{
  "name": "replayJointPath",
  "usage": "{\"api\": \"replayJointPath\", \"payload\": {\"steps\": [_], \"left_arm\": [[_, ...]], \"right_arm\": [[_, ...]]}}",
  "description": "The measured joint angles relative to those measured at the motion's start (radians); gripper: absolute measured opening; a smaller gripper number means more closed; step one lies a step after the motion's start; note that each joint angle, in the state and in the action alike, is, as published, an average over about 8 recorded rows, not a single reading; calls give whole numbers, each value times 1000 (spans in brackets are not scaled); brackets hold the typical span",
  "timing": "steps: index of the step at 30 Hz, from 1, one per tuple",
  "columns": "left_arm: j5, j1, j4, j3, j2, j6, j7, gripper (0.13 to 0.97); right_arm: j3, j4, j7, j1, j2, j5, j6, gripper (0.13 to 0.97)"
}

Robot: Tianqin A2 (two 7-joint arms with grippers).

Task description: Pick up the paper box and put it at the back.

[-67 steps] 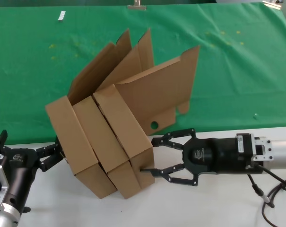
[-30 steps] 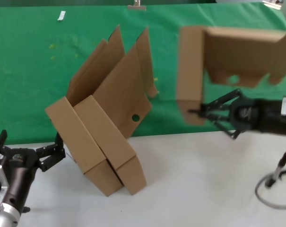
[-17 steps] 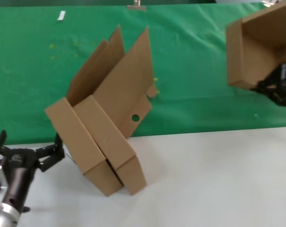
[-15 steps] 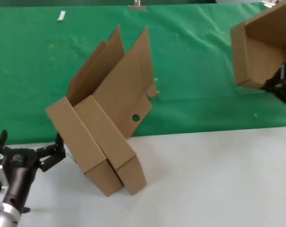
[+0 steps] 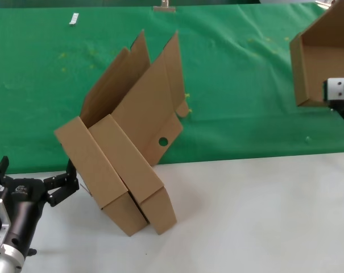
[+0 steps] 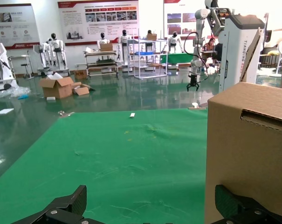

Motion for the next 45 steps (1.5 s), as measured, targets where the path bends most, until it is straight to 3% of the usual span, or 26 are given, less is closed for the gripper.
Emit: {"api": "replayJointPath", "payload": {"steps": [24,30,36,45], "left_arm": [[0,0,0,0,0,0,0,966],[0,0,0,0,0,0,0,966],[0,0,0,0,0,0,0,966],[0,0,0,0,0,0,0,966]], "right_arm": [[66,0,32,-10,-24,-46,7,191],[110,1,4,-7,-12,-20,-13,270],[190,2,-97,-19,31,46,-87,360],[401,68,-238,-66,240,243,-272,546]]}}
